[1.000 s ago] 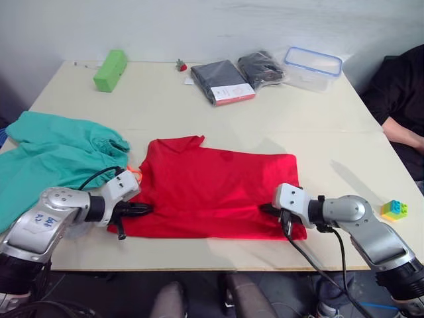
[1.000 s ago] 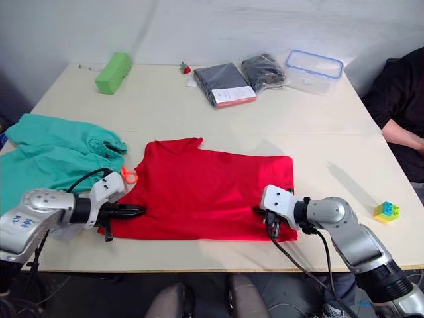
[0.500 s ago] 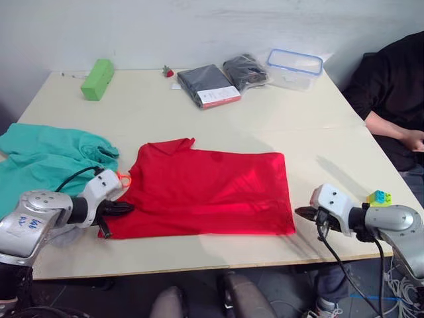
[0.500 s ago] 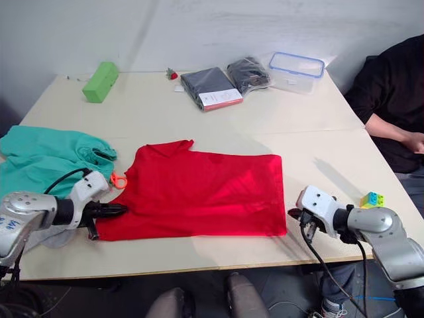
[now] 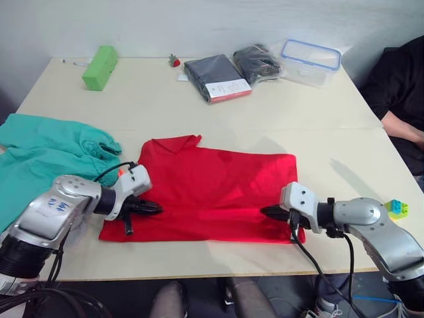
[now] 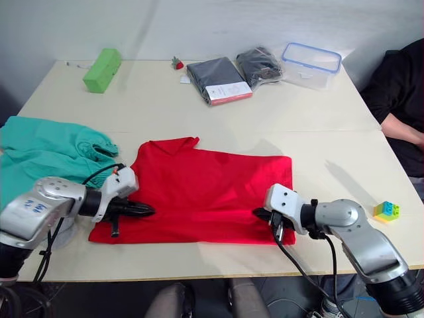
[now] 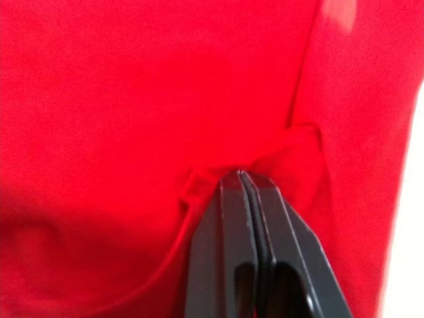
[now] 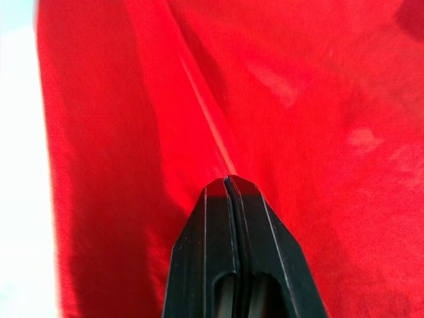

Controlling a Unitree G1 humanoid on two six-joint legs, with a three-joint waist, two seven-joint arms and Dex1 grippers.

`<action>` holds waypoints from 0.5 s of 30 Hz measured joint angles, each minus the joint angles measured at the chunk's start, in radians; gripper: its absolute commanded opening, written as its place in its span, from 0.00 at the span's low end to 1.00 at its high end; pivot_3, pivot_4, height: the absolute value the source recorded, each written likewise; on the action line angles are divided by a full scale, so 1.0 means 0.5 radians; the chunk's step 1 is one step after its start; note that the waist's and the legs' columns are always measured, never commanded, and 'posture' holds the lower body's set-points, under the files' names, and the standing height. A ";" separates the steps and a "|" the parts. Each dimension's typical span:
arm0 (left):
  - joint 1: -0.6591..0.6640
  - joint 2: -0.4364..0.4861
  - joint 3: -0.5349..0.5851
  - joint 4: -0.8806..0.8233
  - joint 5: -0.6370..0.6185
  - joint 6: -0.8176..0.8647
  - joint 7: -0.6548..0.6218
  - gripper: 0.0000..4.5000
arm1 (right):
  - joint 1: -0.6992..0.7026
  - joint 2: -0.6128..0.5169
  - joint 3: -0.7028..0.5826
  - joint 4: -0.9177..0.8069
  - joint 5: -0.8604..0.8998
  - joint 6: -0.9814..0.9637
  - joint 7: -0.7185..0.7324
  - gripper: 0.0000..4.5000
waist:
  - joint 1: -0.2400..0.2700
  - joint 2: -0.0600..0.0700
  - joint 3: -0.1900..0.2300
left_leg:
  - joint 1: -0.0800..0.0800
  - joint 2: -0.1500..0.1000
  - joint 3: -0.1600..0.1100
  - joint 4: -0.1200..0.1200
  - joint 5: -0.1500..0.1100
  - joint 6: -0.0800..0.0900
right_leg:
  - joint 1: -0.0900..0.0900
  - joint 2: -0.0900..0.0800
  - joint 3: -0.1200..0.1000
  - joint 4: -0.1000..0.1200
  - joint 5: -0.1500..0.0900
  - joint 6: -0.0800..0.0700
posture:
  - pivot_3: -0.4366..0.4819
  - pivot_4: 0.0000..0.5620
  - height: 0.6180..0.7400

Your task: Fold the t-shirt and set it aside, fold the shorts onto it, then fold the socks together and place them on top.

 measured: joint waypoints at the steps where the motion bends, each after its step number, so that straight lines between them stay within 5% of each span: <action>1: -0.030 -0.014 -0.008 0.056 0.046 -0.046 0.006 0.01 | 0.000 -0.001 0.007 0.011 -0.018 -0.008 -0.004 0.00 | 0.001 0.001 0.000 | 0.002 0.000 0.000 0.002 0.000 0.001 | 0.002 0.000 0.000 0.002 0.000 0.000 | 0.48 0.27 1.00; 8: -0.153 -0.310 0.073 0.378 0.183 -0.249 0.210 0.01 | 0.116 -0.104 -0.064 -0.006 -0.063 -0.040 -0.002 0.00 | 0.009 -0.001 -0.001 | 0.006 -0.001 -0.002 0.018 0.006 0.010 | 0.016 -0.001 0.000 0.002 0.008 0.006 | 0.48 0.27 1.00; 15: 0.347 -0.098 0.487 -0.009 -0.015 -0.261 0.038 0.01 | 0.316 -0.094 -0.368 -0.076 0.058 -0.178 0.023 0.00 | -0.022 -0.002 -0.001 | 0.007 0.001 -0.001 0.015 0.004 0.007 | 0.014 -0.002 -0.001 0.006 0.010 0.006 | 0.48 0.27 1.00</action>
